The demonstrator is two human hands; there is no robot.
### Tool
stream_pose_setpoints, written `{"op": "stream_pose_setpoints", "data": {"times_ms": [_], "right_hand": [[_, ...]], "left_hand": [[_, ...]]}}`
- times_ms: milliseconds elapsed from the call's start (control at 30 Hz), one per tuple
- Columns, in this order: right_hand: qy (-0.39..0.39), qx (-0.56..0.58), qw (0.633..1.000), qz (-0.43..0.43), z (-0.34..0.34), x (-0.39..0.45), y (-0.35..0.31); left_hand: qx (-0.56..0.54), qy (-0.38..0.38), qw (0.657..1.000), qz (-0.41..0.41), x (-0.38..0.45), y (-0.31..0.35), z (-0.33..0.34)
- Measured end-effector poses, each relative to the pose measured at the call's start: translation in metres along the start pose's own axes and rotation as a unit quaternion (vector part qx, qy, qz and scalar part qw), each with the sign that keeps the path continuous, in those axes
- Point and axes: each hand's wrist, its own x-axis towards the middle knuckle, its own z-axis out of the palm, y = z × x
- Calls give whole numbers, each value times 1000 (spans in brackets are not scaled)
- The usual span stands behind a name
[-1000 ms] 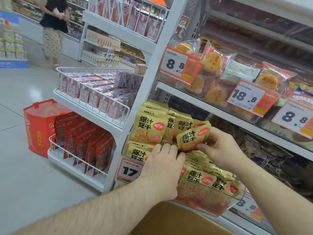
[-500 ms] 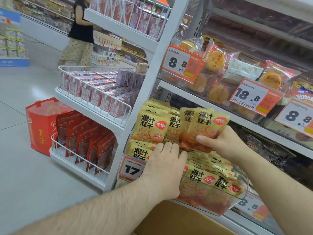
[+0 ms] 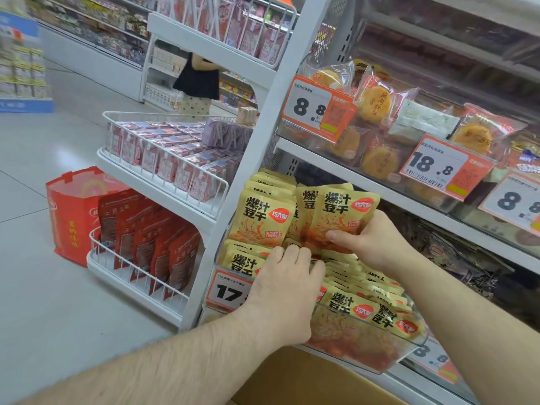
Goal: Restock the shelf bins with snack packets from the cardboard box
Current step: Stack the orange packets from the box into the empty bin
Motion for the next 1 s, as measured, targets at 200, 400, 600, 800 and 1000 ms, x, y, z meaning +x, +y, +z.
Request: {"op": "stream_pose_setpoints", "data": {"times_ms": [200,400,600,800,1000], "right_hand": [[6,-2,1000,-6,-5,-3,-3],[-24,-52,998,5,4,-1,0],[11,-30,999,38,17,4,2],[35,29,997,60,23,-1,5],[61,90,990,88,25,-5,3]], "left_hand": [[-5,2,1000,-1,0,0,2],[-5,2,1000,-3,1,0,1],[1,0,1000,-1,0,0,2],[-3,1,1000,-2,1,0,2],[-4,-3,1000,-3,1,0,1]]}}
